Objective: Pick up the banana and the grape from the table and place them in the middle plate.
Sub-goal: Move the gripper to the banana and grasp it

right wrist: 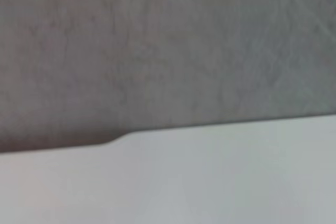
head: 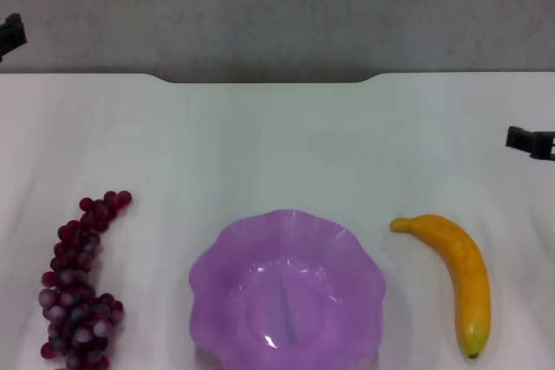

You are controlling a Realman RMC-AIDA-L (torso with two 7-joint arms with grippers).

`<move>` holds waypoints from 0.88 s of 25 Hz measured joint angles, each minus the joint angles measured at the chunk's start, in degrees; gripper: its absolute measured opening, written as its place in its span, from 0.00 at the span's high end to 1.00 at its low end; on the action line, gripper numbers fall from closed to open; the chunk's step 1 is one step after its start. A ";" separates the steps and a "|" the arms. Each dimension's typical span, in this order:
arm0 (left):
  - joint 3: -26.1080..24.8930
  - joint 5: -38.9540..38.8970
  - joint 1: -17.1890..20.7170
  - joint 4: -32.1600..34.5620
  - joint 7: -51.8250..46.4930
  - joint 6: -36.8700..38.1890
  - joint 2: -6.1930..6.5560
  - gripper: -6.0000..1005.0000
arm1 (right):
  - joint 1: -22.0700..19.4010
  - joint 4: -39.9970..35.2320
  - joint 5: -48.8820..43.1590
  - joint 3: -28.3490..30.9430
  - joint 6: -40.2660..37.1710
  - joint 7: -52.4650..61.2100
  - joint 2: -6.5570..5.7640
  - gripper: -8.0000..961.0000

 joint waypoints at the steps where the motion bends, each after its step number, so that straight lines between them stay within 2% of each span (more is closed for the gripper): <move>1: 0.00 0.00 -0.02 0.00 0.00 0.04 0.00 0.13 | 0.99 0.97 -0.03 -0.20 0.73 -0.12 -0.04 0.11; 8: 0.00 0.00 -0.37 0.10 -0.01 0.07 0.00 0.13 | 6.99 8.09 0.56 -3.74 4.48 -1.60 0.03 0.11; 13: 0.00 0.00 -0.35 0.08 0.02 0.04 0.00 0.13 | 8.37 10.08 5.79 -7.90 4.17 -3.13 -0.08 0.11; 22: -0.24 0.00 -0.05 0.01 0.25 -0.02 0.00 0.13 | 8.72 11.12 8.08 -8.65 5.60 -4.03 -0.15 0.12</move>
